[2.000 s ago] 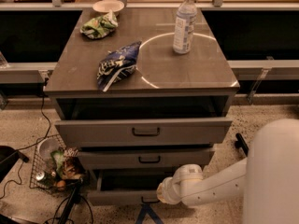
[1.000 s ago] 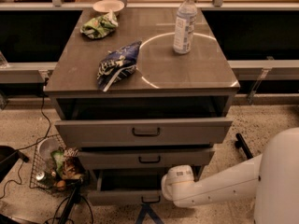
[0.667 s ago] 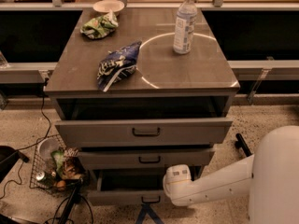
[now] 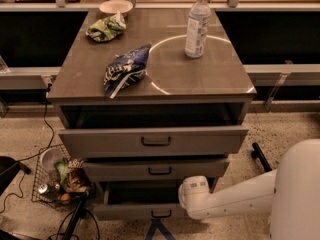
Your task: Open bottom drawer
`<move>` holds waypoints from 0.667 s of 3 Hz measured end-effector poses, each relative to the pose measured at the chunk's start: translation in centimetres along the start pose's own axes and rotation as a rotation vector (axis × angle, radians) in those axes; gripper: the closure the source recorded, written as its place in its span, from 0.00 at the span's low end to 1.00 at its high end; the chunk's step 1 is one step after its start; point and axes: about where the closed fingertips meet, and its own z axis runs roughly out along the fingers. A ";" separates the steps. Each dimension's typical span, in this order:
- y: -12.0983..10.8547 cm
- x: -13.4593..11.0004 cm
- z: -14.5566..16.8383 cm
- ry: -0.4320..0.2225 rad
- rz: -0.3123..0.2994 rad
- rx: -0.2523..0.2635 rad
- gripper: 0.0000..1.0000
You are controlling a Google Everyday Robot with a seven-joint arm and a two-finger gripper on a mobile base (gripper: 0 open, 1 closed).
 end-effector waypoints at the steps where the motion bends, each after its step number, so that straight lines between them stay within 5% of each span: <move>1: -0.7 1.4 0.4 -0.011 0.012 0.036 1.00; 2: -0.8 2.7 1.2 -0.026 0.020 0.051 1.00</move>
Offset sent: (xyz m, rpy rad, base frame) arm 0.0233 -0.0423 -0.0155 0.0608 -0.0661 -0.0124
